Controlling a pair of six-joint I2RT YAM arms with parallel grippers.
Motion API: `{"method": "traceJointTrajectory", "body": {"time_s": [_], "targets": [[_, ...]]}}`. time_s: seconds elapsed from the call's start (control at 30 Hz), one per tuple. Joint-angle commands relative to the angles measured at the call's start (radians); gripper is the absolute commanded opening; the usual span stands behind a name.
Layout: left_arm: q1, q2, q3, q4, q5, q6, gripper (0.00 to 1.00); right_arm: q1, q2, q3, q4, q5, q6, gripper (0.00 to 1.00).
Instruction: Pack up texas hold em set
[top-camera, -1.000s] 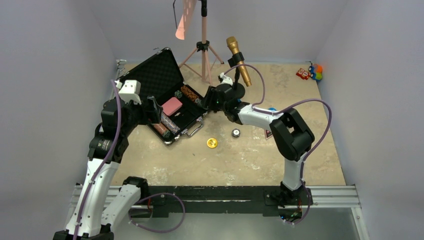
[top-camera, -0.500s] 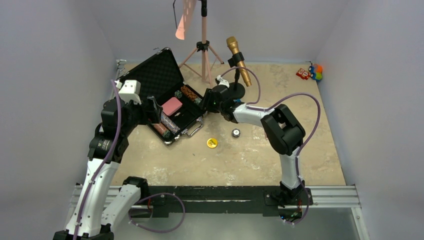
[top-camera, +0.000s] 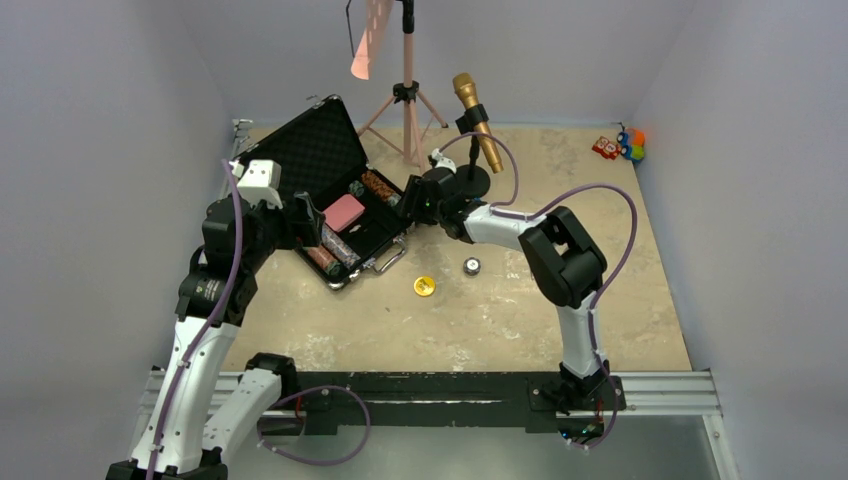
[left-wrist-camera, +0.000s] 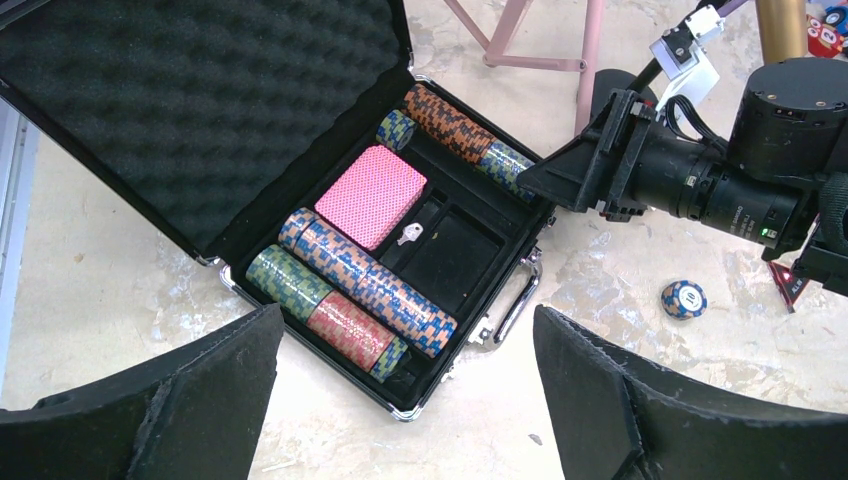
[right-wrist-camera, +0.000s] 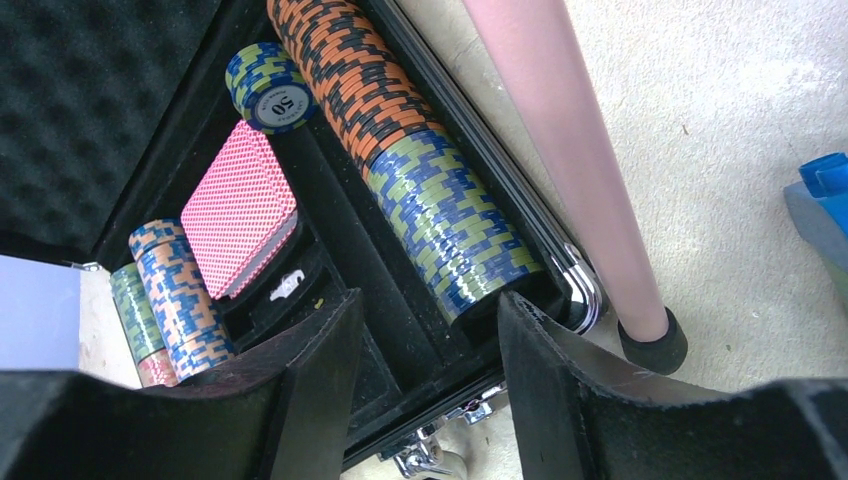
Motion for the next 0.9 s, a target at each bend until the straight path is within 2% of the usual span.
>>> {"method": "traceJointTrajectory", "body": {"time_s": [0.0, 0.4, 0.63, 0.87], "targets": [[-0.004, -0.003, -0.008, 0.029, -0.004, 0.017, 0.98, -0.015, 0.013, 0.049, 0.094, 0.013, -0.035, 0.58], [-0.004, 0.0, -0.007, 0.029, -0.01, 0.02, 0.98, -0.017, 0.046, 0.104, 0.059, 0.015, -0.035, 0.6], [-0.004, -0.001, -0.008, 0.029, -0.008, 0.02, 0.98, -0.018, -0.043, 0.027, 0.052, 0.065, -0.059, 0.77], [-0.004, -0.002, -0.008, 0.028, -0.009, 0.019, 0.99, -0.017, -0.141, -0.011, 0.008, 0.107, -0.109, 0.81]]}}
